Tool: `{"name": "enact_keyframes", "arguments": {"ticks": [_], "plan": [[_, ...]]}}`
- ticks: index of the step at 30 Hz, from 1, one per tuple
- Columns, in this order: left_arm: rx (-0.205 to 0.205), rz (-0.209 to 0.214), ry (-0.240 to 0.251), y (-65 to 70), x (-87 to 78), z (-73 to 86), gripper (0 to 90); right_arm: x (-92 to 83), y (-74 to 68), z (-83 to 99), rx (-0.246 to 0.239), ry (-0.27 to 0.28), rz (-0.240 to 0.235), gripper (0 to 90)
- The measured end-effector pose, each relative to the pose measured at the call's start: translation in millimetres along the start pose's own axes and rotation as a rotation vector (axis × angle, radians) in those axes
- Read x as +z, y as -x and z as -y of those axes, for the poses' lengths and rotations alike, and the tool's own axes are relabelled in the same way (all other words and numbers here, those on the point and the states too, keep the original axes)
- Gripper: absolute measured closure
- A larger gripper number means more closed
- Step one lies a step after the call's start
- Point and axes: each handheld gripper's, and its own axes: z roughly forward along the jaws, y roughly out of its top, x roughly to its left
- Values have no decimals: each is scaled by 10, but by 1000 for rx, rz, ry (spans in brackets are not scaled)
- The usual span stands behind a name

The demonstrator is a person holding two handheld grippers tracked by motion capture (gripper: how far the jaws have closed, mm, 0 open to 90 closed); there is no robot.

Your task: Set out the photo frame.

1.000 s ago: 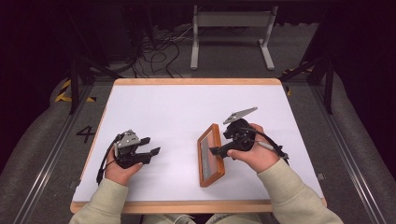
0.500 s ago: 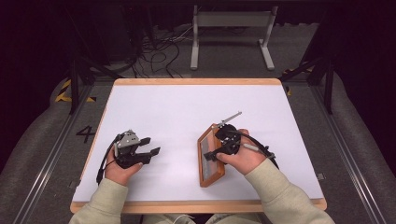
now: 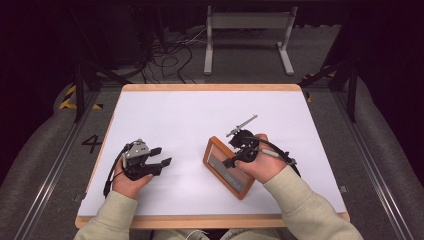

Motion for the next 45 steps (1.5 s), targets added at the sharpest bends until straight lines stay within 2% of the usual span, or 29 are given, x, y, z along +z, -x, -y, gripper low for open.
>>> {"name": "enact_keyframes", "arguments": {"ticks": [3,7,10,13,15,18,21,27,30,34,37,40,45], "plan": [[-1,0,0,0,0,1,431,-70,-10,-55,-78,-14,12,705],[0,-1,-2,0,2,0,431,-137,3,-151,-256,-49,-28,705],[2,0,-1,-1,2,-1,431,-157,34,-223,-397,-51,-54,705],[-3,0,-2,0,5,0,431,-126,88,-270,-500,-59,-69,705],[-2,1,-3,-1,8,-1,431,-87,130,-294,-540,-70,-80,705],[-3,4,-4,-4,14,0,431,-23,208,-322,-580,-89,-120,705],[-7,6,-2,-5,18,1,431,50,300,-340,-642,-92,-160,705],[0,6,-5,-13,25,1,431,96,419,-346,-732,-54,-208,700],[-4,11,-4,1,34,-3,431,92,466,-360,-719,-21,-205,665],[-7,11,-6,4,36,-4,431,72,507,-365,-658,4,-162,535],[-9,10,-3,2,34,-4,431,73,530,-356,-601,16,-111,370],[-7,10,-2,3,32,-4,430,74,560,-343,-546,49,-69,256],[-5,10,-3,1,32,-4,430,15,598,-298,-474,121,-49,200]]}}
